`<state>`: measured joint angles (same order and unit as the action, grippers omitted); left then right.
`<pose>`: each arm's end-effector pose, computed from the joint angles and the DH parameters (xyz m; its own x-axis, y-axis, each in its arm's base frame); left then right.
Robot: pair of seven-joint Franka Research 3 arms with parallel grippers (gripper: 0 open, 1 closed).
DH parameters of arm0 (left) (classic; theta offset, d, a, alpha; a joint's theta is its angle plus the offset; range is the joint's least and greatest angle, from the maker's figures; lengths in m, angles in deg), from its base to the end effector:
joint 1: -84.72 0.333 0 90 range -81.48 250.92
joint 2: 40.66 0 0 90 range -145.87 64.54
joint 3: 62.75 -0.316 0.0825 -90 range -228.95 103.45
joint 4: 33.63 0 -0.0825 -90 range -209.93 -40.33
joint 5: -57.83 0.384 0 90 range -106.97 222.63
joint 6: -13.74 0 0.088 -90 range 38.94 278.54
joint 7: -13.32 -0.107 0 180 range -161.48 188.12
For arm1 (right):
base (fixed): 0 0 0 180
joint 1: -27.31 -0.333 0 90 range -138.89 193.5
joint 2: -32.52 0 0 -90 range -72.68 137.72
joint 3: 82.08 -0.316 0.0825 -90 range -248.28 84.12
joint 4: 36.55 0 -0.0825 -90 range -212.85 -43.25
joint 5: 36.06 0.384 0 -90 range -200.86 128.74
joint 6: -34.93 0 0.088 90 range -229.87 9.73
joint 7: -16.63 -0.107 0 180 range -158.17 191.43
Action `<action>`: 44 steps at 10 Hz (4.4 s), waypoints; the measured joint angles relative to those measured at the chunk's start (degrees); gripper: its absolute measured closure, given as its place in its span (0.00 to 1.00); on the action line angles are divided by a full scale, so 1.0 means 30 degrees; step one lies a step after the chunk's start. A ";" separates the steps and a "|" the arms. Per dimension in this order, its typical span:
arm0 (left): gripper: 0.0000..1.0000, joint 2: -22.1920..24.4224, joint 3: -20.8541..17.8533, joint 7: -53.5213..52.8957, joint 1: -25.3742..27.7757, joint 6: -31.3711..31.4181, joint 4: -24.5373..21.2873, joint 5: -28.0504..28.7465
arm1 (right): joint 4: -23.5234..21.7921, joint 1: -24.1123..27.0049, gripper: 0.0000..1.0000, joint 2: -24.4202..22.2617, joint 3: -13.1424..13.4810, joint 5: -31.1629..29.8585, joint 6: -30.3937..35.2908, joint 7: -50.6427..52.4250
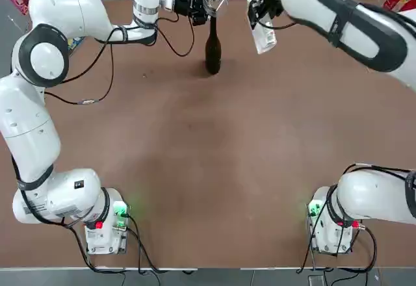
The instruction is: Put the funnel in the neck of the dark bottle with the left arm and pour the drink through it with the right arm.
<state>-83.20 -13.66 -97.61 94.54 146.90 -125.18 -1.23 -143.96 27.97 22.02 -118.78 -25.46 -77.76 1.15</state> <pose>0.6093 -0.3693 0.3491 0.0067 -0.2715 0.9624 -0.9917 0.1217 0.0413 0.4142 0.3463 0.5946 0.9346 0.2877 0.2090 0.3188 -0.9383 -0.1342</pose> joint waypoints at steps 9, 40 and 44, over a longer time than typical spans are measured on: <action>0.75 -0.0015 0.0001 -0.0001 0.0000 0.0010 0.0001 -0.0033 | 0.4667 -0.0766 0.48 0.7055 -0.2679 -0.5180 0.0474 -0.6022; 0.75 -0.0133 0.0005 -0.0001 0.0009 0.0009 0.0030 -0.0317 | 1.0105 -0.1350 0.48 1.2232 -0.4549 -0.3868 0.3262 -1.3331; 0.75 -0.0137 0.0005 -0.0001 0.0011 0.0009 0.0034 -0.0317 | 1.0439 -0.1358 0.48 1.1957 -0.4651 -0.5284 0.3330 -1.2661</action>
<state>-83.62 -13.64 -97.61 94.57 146.93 -125.08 -2.18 -112.65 23.90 57.89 -132.74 -41.32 -67.77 -36.84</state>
